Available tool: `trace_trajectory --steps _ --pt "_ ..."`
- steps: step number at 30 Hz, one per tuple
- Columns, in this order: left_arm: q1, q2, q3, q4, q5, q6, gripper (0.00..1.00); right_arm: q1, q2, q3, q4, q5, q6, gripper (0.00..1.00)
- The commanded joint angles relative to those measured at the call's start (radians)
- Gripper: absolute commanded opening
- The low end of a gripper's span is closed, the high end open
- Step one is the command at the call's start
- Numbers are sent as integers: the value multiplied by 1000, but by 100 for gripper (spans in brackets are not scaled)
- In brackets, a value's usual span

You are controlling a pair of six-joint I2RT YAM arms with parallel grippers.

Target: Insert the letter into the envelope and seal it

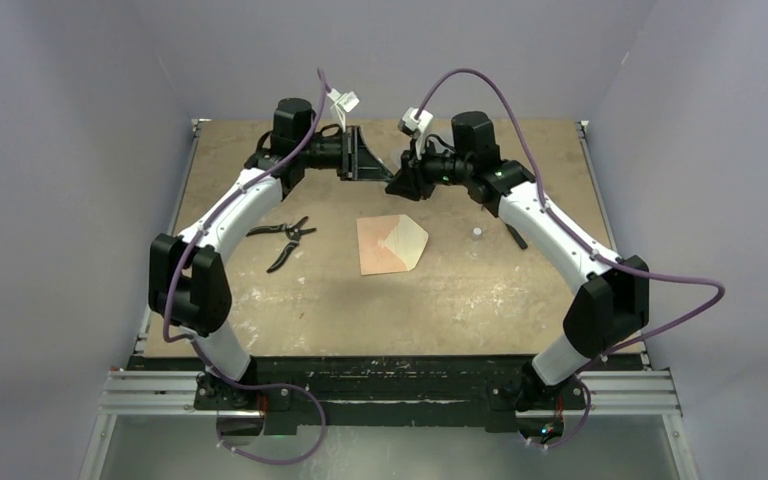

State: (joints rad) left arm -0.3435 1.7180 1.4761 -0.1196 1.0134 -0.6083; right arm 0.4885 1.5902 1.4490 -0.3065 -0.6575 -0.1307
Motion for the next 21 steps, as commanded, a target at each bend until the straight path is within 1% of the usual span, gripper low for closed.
trace_trajectory --steps 1,3,5,7,9,14,17,19,20,21 --pt "-5 -71 -25 167 -60 -85 11 20 -46 -5 101 45 80 10" --pt "-5 -95 -74 274 -106 -170 20 21 -67 -52 194 59 161 3" --pt "-5 -129 -139 394 -169 -258 24 22 -90 -107 291 62 262 1" --pt "-5 -158 -203 503 -229 -319 25 22 -105 -153 407 62 362 0" --pt "-6 -176 -245 561 -274 -344 25 24 -112 -188 503 49 457 0" --pt "-11 -203 -302 610 -360 -343 24 25 -92 -218 684 40 691 0" --pt "-15 -213 -327 663 -393 -339 24 35 -73 -232 786 21 788 0" --pt "-17 -215 -331 681 -402 -331 19 43 -62 -236 824 17 826 0" --pt "-17 -215 -334 687 -403 -322 15 44 -56 -237 853 -5 840 2" --pt "-17 -215 -334 688 -403 -309 6 44 -57 -238 865 -10 851 5"
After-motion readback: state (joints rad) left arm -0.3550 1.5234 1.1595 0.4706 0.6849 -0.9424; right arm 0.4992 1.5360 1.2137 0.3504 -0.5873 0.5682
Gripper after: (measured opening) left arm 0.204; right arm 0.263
